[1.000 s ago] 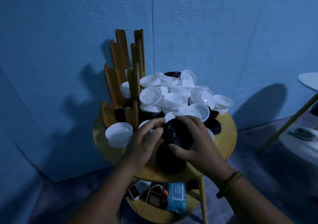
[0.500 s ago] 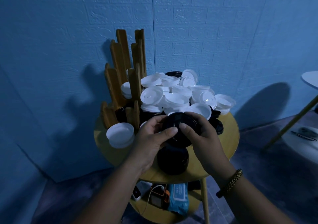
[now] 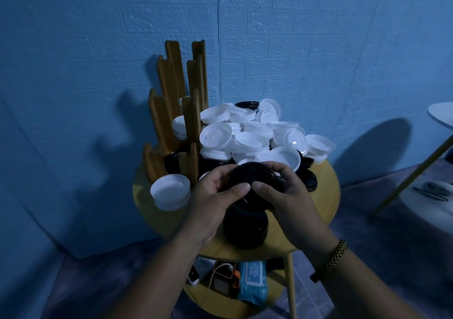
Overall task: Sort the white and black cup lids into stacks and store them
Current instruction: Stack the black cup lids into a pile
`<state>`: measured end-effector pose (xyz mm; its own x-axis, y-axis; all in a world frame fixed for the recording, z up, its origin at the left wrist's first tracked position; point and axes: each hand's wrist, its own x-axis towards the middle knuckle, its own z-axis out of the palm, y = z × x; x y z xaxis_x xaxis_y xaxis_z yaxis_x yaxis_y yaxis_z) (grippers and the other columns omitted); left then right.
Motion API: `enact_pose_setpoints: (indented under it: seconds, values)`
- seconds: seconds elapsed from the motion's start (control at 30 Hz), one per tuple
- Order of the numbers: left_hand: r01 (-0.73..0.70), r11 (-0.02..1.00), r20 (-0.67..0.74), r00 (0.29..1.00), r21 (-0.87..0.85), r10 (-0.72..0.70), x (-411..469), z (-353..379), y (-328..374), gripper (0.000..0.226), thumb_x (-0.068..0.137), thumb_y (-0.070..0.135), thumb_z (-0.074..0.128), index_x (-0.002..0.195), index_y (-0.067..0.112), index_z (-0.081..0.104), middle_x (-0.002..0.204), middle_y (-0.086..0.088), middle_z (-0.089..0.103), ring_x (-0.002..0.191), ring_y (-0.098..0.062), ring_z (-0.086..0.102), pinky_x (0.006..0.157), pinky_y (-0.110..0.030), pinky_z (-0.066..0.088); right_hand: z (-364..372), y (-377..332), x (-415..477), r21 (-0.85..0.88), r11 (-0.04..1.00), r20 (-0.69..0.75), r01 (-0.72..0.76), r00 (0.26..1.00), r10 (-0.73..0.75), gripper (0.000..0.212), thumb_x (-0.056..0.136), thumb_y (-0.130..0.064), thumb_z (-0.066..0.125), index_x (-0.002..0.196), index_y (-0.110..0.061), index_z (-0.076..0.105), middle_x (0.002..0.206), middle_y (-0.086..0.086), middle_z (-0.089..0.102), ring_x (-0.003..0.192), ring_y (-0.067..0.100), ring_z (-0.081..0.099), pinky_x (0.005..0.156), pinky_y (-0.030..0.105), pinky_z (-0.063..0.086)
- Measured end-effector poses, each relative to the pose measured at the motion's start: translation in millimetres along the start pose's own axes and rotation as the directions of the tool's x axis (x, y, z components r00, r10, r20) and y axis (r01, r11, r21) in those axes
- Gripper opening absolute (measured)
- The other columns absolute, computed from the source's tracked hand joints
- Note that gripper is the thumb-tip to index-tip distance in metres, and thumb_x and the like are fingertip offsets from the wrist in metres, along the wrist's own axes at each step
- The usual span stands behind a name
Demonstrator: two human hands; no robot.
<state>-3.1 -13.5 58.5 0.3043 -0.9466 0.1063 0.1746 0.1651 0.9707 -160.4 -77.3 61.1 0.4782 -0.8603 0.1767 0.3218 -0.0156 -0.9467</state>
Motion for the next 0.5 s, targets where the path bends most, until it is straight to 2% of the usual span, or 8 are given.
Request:
enact_pose_setpoints:
  seconds: [0.2,0.3,0.4,0.5]
  values:
    - [0.021,0.999,-0.002,1.000,0.046,-0.021,0.8,-2.2,-1.2,0.043,0.082,0.008,0.080,0.123,0.015,0.067,0.113,-0.006,0.076,0.108,-0.024,0.071,0.091,-0.040,0.058,-2.2,-2.8,-1.8,-0.057,0.998,-0.006,-0.018,1.000,0.017,0.038,0.079,-0.008,0.077,0.113,-0.016,0.062,0.105,0.017,0.071,0.099,0.038,0.070,0.086,0.049,0.058]
    - [0.043,0.997,0.002,0.999,0.058,-0.043,1.3,-1.4,-1.2,0.045,0.080,0.011,0.081,0.122,0.017,0.067,0.110,-0.005,0.076,0.108,-0.025,0.071,0.091,-0.040,0.058,-2.3,-3.5,-1.4,-0.051,0.998,-0.037,-0.035,0.999,0.033,0.035,0.082,-0.001,0.074,0.113,-0.012,0.062,0.102,0.016,0.073,0.097,0.038,0.070,0.084,0.047,0.059]
    - [0.110,0.994,0.039,0.993,-0.015,-0.110,2.9,-6.7,0.3,0.053,0.072,0.022,0.080,0.124,0.023,0.067,0.112,-0.007,0.075,0.106,-0.026,0.073,0.087,-0.040,0.059,0.0,-1.9,-2.8,-0.020,0.998,-0.035,-0.068,0.997,0.067,0.036,0.084,-0.003,0.073,0.118,-0.010,0.061,0.106,0.014,0.073,0.099,0.035,0.071,0.086,0.046,0.058]
    - [0.090,0.995,0.040,0.995,0.040,-0.091,3.6,-10.1,0.8,0.041,0.085,0.013,0.075,0.125,0.022,0.066,0.112,-0.010,0.075,0.106,-0.029,0.072,0.088,-0.042,0.058,-0.2,1.3,-3.1,-0.030,0.995,-0.035,-0.092,0.995,0.091,0.036,0.085,-0.003,0.073,0.119,-0.010,0.060,0.105,0.014,0.073,0.099,0.035,0.071,0.086,0.044,0.058]
